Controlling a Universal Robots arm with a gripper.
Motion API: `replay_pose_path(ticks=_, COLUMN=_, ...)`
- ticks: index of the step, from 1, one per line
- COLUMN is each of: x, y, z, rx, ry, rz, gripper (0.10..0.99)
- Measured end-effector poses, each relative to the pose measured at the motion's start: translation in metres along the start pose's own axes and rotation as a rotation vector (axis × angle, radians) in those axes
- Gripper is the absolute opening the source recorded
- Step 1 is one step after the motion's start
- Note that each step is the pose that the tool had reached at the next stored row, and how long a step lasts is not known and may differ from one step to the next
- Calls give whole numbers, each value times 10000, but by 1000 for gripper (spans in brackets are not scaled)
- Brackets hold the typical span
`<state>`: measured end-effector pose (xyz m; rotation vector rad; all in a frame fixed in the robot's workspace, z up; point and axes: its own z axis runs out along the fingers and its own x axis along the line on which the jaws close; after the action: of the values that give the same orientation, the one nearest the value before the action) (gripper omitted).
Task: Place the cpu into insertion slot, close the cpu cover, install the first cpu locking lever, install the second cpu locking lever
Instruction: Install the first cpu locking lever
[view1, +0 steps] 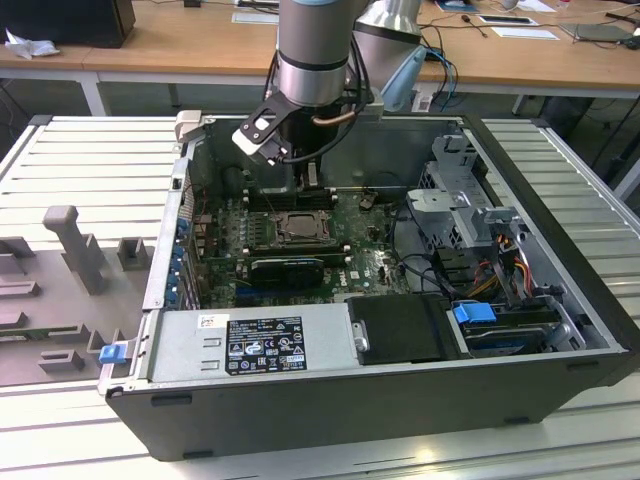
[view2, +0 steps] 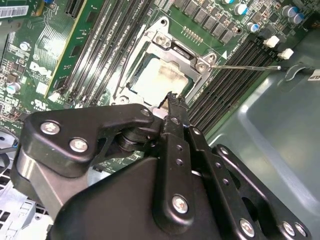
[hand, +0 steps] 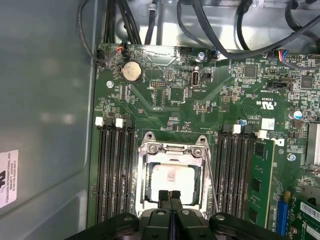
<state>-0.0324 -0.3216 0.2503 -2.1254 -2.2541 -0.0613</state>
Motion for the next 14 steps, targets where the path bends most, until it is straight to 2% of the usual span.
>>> replay_pose_path(ticks=6, x=1, y=-1, z=-5, rx=-2, ry=-26, rz=1, gripper=106)
replay_pose_path(ticks=14, x=11, y=0, z=-74, rx=-4, ry=-24, rz=0, gripper=106)
